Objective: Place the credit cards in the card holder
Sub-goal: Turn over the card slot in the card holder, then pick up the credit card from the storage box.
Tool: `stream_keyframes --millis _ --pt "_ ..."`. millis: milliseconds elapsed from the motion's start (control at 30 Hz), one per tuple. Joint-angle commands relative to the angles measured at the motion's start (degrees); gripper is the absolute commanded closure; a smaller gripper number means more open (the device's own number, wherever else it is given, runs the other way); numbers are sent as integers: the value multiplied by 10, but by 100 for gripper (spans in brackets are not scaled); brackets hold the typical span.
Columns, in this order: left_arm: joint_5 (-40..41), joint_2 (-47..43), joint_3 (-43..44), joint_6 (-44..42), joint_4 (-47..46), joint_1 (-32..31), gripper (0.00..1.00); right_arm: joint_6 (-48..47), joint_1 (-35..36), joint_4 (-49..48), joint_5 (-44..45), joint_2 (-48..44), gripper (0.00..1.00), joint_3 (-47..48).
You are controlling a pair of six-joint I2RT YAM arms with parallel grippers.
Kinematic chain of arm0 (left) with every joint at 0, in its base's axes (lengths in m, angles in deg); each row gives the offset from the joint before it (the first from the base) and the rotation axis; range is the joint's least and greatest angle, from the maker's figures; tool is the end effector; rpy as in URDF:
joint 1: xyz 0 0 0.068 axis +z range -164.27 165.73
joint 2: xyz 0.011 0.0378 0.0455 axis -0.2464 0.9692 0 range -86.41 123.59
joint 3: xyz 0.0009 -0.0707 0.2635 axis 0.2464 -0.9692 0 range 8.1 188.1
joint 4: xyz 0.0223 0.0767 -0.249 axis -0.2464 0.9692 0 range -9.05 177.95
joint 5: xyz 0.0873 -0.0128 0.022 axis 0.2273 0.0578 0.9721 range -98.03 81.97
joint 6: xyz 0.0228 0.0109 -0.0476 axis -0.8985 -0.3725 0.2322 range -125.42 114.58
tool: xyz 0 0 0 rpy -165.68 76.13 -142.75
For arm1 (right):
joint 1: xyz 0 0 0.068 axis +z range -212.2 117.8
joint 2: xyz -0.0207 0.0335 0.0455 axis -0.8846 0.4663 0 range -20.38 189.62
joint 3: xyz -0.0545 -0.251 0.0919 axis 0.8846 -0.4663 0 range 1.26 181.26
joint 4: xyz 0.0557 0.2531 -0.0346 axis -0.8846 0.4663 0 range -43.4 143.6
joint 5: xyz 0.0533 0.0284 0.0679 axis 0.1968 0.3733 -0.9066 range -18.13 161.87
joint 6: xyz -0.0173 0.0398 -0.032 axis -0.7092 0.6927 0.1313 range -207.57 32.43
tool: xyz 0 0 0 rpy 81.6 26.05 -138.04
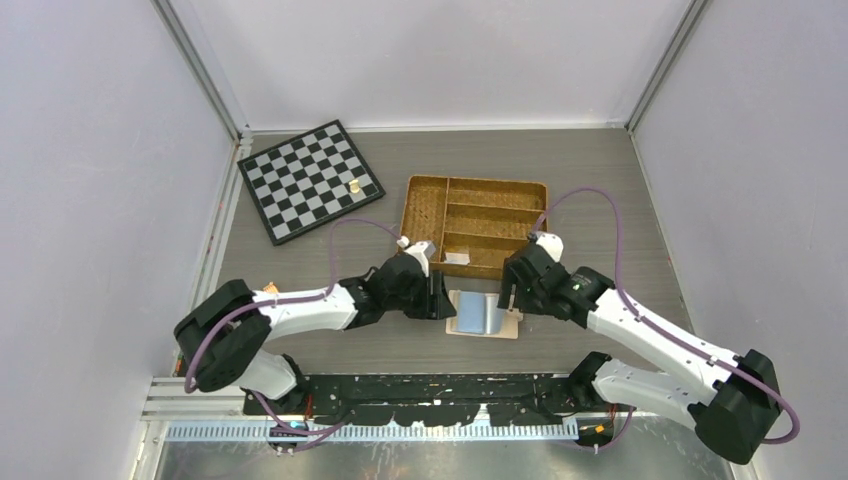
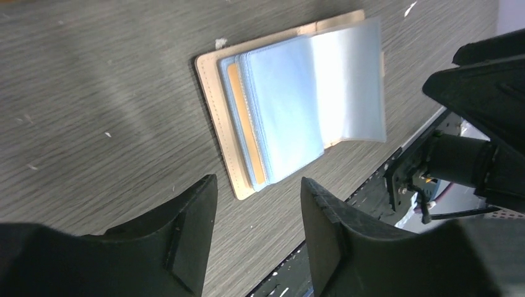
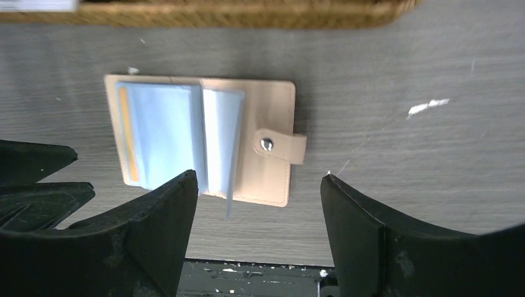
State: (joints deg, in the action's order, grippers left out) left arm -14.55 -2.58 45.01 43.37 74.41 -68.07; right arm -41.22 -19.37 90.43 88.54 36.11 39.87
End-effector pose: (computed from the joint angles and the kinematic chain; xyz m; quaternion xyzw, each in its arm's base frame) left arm 0.1657 -0.2332 0.1671 0.0635 0.9043 -0.3592 0.2216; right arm 0.1368 0.1128 0.2203 0.0648 0.9579 0.0696 0.2709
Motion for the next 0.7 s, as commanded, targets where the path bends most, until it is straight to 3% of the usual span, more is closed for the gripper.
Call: stream_keyframes --millis 0,300,500,667 --pt "-5 -56 12 -22 38 31 44 -132 -26 -12 -25 9 21 81" --pt "-40 -103 66 -86 168 185 31 -350 -42 -104 -151 146 13 247" --pt "-54 -73 79 -75 134 246 28 -458 -51 -134 -248 280 11 334" --pt "-30 -30 119 -99 132 254 27 -535 -55 -143 -312 357 11 371"
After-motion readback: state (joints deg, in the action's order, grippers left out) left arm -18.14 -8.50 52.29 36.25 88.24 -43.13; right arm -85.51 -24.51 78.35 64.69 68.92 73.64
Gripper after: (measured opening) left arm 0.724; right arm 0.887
